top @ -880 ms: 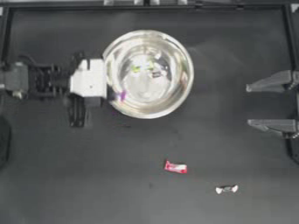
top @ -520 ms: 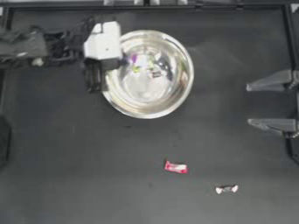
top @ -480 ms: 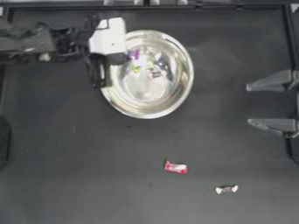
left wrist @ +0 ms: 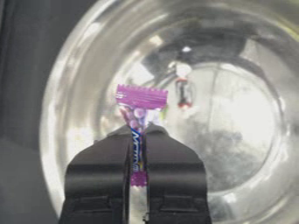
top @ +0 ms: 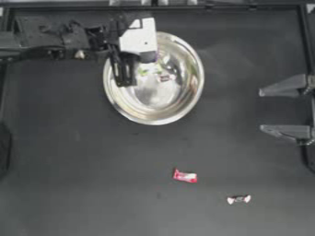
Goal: Put candies in bowl
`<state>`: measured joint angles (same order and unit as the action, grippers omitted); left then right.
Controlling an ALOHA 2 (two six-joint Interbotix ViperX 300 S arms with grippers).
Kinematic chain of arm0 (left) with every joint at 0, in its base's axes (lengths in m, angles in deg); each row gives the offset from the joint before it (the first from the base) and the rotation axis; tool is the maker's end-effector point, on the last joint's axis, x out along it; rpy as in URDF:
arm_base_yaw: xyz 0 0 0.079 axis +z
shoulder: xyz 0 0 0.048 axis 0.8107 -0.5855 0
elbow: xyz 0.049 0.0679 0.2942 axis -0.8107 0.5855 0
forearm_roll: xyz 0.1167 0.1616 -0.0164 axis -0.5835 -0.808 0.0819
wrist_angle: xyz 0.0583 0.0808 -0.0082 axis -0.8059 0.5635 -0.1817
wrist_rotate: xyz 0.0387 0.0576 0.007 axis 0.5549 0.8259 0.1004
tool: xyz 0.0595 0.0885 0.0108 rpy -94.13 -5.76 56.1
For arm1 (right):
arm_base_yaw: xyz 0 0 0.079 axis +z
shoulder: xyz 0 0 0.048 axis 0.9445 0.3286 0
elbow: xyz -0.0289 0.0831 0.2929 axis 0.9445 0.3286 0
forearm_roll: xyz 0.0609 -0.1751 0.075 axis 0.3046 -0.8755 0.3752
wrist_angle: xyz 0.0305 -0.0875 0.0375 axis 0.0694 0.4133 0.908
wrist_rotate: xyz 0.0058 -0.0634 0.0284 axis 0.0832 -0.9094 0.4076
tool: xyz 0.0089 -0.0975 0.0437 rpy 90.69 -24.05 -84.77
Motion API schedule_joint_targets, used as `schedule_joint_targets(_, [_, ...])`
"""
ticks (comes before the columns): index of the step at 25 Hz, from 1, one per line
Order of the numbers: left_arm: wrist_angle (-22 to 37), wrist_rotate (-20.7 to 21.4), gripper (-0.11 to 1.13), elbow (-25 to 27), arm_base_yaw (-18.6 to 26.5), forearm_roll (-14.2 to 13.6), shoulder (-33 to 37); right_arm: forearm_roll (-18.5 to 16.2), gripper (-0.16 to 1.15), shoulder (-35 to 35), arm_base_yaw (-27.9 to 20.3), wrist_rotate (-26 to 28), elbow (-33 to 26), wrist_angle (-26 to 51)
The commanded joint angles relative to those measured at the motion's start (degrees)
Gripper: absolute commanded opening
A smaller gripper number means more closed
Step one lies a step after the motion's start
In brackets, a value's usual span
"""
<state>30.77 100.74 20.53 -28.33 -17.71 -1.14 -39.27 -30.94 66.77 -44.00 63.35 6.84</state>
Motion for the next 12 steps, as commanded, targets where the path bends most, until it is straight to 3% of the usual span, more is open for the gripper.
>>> schedule_joint_targets(1, [-0.4, -0.1, 0.48, -1.7, 0.2, 0.2, 0.9, 0.0, 0.98, 0.5, 0.0, 0.0, -0.6, -0.4])
schedule_joint_targets(4, [-0.4, -0.3, 0.94, -2.1, 0.4, 1.0, 0.0, 0.0, 0.98, 0.4, 0.1, 0.0, -0.6, -0.4])
schedule_joint_targets(6, [-0.4, -0.3, 1.11, -2.5, 0.8, 1.8, -0.4, 0.1, 0.98, 0.4, 0.1, 0.0, -0.6, -0.4])
schedule_joint_targets(9, [-0.4, -0.2, 0.98, -2.8, 1.0, 2.2, -0.2, 0.2, 0.98, -0.1, 0.1, 0.0, -0.4, -0.4])
schedule_joint_targets(12, [-0.4, -0.3, 0.97, -2.7, 1.0, 2.2, 1.3, 0.3, 0.98, -0.5, 0.1, 0.0, -0.2, -0.4])
